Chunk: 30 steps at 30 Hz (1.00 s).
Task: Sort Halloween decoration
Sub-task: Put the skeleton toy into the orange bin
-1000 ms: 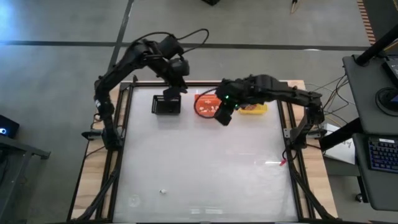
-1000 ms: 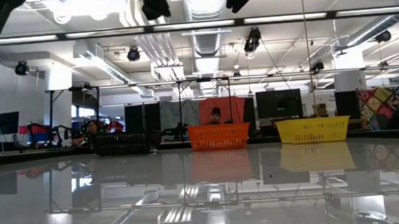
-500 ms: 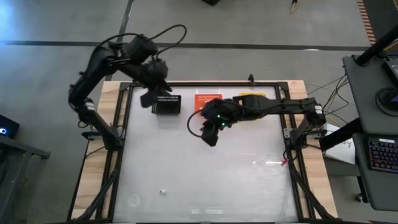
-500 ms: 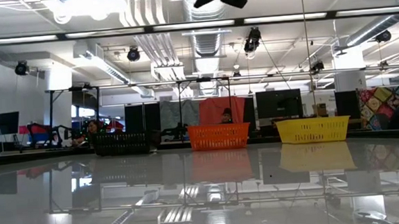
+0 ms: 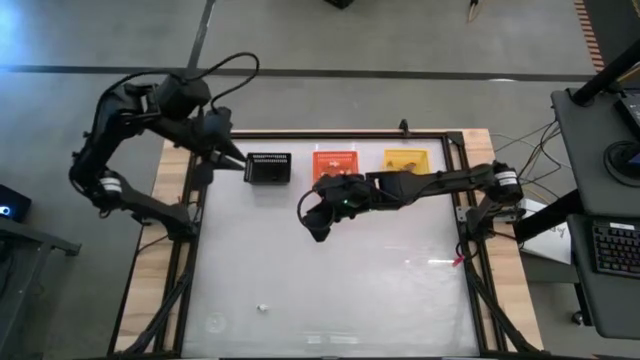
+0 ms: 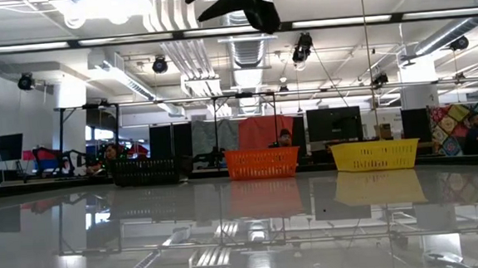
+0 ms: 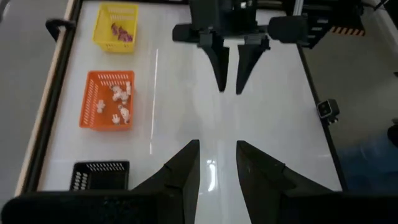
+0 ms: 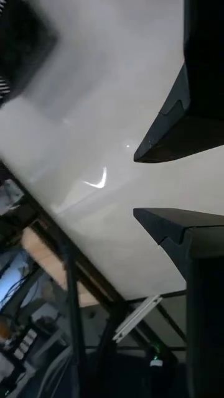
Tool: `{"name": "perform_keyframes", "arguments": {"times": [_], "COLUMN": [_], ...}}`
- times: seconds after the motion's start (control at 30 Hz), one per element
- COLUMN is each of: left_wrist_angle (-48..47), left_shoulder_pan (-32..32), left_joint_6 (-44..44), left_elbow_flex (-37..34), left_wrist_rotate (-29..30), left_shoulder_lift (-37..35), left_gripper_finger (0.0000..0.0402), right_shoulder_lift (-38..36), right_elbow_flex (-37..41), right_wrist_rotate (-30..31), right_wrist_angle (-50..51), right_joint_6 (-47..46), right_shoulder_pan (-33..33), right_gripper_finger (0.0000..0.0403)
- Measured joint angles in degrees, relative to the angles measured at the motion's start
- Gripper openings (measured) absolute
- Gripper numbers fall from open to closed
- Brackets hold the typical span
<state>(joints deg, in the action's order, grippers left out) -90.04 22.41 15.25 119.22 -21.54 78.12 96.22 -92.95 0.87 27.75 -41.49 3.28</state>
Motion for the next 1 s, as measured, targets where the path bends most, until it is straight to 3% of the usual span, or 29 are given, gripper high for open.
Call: {"name": "perform_keyframes", "arguments": {"times": [0.23, 0.4, 0.87, 1.0], "left_wrist_angle": [1.9, 10.6, 30.5, 36.6], "left_shoulder_pan": [-1.5, -5.8, -23.9, -29.7], "left_joint_6": [-2.6, -6.4, -18.4, -22.4], "left_elbow_flex": [-13.1, -25.6, -56.8, -64.4], "left_wrist_rotate": [0.0, 0.0, 0.2, 5.4], "left_shoulder_lift": [-6.8, -12.4, -20.0, -20.4], "left_gripper_finger": [0.0087, 0.0087, 0.0087, 0.0087], "right_shoulder_lift": [0.9, 1.4, 1.8, 1.8], "right_elbow_flex": [1.4, 1.2, 1.2, 1.2], "right_wrist_rotate": [0.3, 0.6, 0.7, 0.6], "right_wrist_angle": [0.7, 0.2, 0.7, 0.7], "right_joint_6": [-4.4, -5.2, -12.1, -13.5], "right_shoulder_pan": [1.6, 2.4, 4.5, 5.9], "right_gripper_finger": [0.0118, 0.0118, 0.0118, 0.0118]}}
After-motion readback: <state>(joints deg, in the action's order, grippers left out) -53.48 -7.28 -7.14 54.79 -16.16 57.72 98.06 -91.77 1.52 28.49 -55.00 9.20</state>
